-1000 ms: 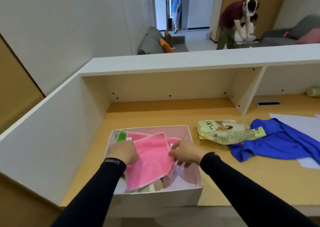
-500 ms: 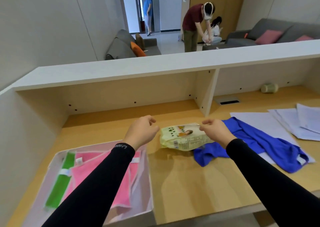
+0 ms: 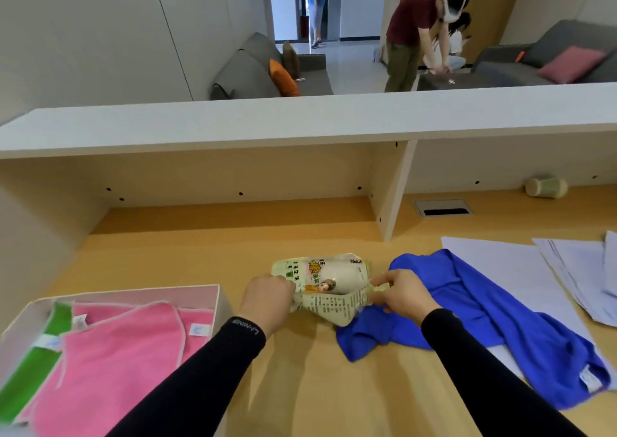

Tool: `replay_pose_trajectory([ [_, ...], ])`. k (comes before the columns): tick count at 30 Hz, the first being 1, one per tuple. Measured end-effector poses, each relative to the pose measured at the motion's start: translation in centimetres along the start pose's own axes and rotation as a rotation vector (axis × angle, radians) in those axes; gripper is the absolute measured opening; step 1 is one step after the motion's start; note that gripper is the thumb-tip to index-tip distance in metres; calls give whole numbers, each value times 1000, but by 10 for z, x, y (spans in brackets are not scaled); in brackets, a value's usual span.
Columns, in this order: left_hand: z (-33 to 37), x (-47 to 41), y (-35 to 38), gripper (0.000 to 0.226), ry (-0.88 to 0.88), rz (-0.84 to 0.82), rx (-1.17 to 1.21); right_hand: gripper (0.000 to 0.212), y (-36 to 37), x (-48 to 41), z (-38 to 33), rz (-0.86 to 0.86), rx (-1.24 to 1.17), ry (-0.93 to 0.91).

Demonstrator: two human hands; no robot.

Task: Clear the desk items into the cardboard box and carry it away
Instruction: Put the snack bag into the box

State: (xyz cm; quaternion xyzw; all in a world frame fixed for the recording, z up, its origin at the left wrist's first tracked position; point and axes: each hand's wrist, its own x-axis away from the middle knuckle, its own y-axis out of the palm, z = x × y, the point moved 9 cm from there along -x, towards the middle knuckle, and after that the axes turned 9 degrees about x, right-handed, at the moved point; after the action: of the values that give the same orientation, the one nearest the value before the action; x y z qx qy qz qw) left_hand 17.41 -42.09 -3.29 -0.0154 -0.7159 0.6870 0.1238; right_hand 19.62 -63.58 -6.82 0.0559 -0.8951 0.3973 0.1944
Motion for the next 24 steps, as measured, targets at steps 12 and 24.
replay_pose_trajectory([
  [12, -58, 40, -139, 23, -36, 560, 523, 7, -88, 64, -145, 334, -392, -447],
  [24, -223, 217, -198, 10, -156, 908, 660, 18, 13, 170, -300, 119, -383, -645],
])
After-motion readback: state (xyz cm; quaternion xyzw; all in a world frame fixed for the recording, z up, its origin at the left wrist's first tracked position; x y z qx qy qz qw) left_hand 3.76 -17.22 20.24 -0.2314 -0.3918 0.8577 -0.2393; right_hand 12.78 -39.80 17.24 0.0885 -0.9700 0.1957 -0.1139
